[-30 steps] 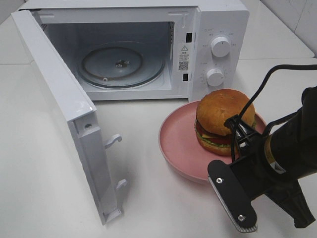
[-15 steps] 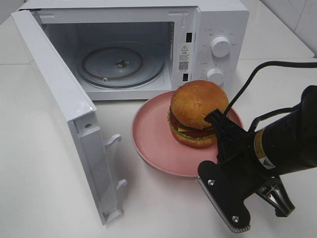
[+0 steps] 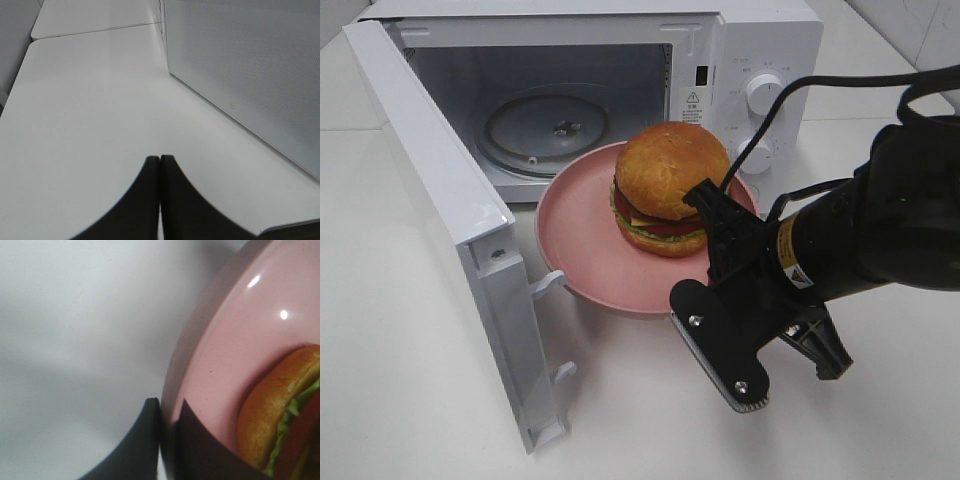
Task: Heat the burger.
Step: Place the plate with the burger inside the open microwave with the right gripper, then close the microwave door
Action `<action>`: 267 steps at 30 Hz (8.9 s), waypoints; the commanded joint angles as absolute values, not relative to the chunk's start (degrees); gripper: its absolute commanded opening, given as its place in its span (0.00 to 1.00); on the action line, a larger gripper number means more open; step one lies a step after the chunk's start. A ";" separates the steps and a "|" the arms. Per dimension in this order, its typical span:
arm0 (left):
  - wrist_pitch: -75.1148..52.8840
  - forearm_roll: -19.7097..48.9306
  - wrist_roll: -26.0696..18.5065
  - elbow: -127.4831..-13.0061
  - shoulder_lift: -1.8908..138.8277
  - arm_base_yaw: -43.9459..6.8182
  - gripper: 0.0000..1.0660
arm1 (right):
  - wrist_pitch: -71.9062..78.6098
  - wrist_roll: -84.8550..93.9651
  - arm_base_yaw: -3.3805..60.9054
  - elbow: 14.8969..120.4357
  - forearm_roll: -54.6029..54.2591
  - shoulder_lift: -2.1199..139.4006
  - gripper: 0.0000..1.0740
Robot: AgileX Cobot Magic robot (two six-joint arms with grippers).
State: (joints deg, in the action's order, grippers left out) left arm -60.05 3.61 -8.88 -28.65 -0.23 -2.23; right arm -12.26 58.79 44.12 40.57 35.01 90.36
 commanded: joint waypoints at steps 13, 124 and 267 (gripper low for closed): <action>-59.24 3.55 -8.88 -28.48 -1.60 -2.29 0.00 | -9.45 68.30 43.89 48.47 30.25 97.06 0.00; -59.24 3.55 -8.88 -28.48 -1.60 -2.29 0.00 | -39.48 47.67 40.68 107.89 7.22 131.32 0.46; -59.24 3.55 -8.88 -28.48 -1.60 -2.29 0.00 | -63.14 -9.11 17.93 31.00 6.42 21.20 0.71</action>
State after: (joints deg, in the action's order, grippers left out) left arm -60.05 3.61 -8.88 -28.65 -0.23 -2.23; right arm -63.60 -10.03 17.82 31.28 6.30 21.66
